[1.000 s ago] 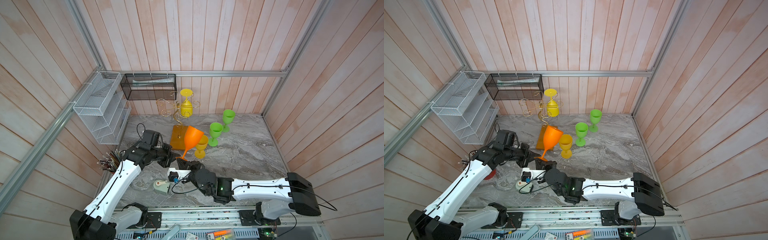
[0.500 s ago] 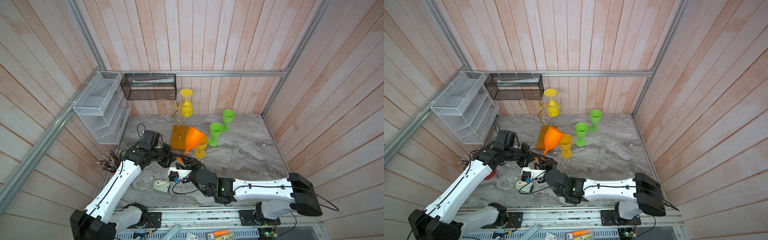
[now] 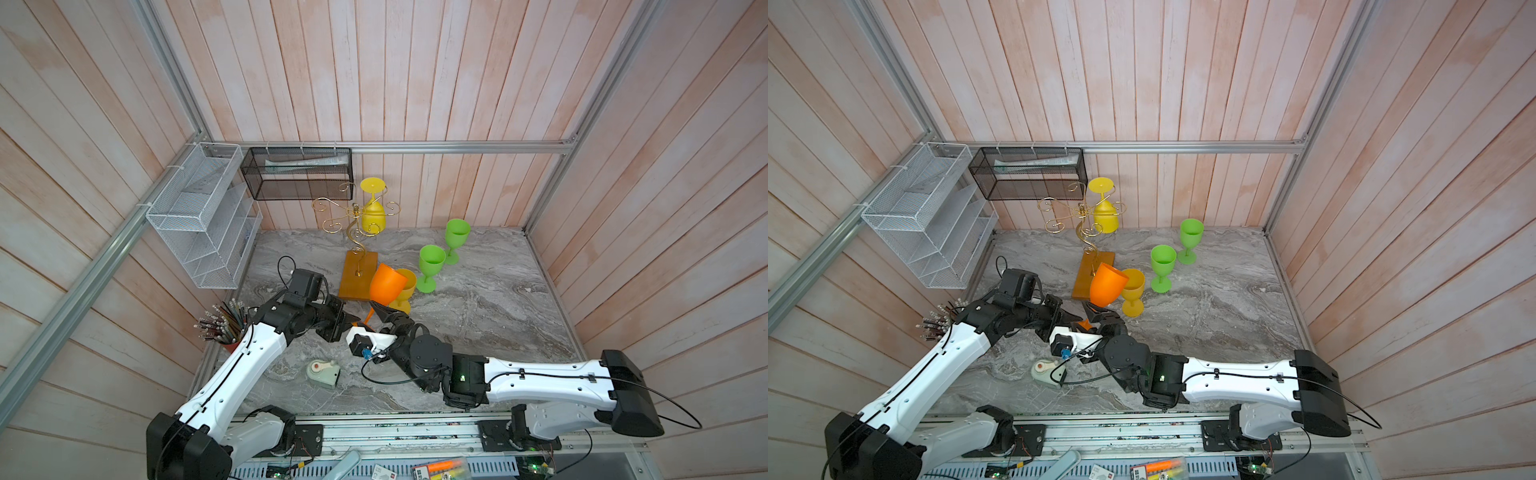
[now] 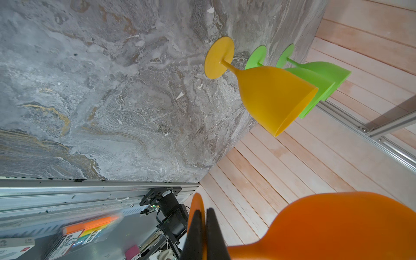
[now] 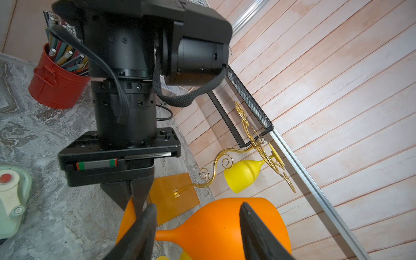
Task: Take the wine glass off the wine glass rack
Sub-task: Place the wine glass at the center of the table.
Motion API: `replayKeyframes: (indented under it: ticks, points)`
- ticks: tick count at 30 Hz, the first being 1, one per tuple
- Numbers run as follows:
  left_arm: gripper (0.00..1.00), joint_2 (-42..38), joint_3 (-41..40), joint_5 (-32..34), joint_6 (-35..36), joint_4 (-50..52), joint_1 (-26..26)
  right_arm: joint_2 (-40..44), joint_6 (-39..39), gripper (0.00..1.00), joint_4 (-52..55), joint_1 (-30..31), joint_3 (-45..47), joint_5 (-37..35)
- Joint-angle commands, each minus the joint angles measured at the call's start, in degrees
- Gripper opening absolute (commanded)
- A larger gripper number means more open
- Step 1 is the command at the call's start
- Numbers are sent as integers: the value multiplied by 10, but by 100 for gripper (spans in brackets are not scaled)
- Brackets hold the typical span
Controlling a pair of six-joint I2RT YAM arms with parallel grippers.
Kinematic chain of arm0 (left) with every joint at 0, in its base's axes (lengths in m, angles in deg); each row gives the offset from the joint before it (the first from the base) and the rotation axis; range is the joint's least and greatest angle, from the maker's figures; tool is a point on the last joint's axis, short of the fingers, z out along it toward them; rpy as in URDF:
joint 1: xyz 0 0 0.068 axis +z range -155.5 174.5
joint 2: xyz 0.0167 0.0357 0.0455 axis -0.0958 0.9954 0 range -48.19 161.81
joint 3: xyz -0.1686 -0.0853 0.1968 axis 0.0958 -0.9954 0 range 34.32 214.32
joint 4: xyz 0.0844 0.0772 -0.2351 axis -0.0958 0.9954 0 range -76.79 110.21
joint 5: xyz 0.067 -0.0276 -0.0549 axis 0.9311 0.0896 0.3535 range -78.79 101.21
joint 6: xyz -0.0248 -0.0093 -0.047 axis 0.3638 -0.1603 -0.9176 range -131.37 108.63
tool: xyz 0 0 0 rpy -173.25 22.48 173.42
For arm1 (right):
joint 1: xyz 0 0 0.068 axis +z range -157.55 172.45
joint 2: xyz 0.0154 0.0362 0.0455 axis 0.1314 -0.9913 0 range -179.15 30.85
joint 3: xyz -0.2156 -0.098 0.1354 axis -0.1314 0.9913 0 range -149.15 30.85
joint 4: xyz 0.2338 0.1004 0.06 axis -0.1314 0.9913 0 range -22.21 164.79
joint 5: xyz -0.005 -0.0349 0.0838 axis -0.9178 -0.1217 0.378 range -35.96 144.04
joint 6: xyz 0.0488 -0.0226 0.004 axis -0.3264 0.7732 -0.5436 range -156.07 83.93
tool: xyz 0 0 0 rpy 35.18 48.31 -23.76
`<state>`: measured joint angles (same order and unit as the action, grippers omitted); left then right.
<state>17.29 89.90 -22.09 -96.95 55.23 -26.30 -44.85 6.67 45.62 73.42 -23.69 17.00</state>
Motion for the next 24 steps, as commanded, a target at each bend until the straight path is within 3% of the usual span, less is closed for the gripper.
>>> replayKeyframes:
  ticks: [1, 13, 24]
  points:
    - [0, 1, -8, 12, 19, -32, 1, 25, -44, 61, 30, 0, -12, -7]
    - [0, -18, -51, 11, 50, -123, 12, 119, -216, 58, 160, -44, -44, 29]
    - [0, -21, -92, 8, 140, -228, 49, 170, -394, 51, 279, -158, -93, 121]
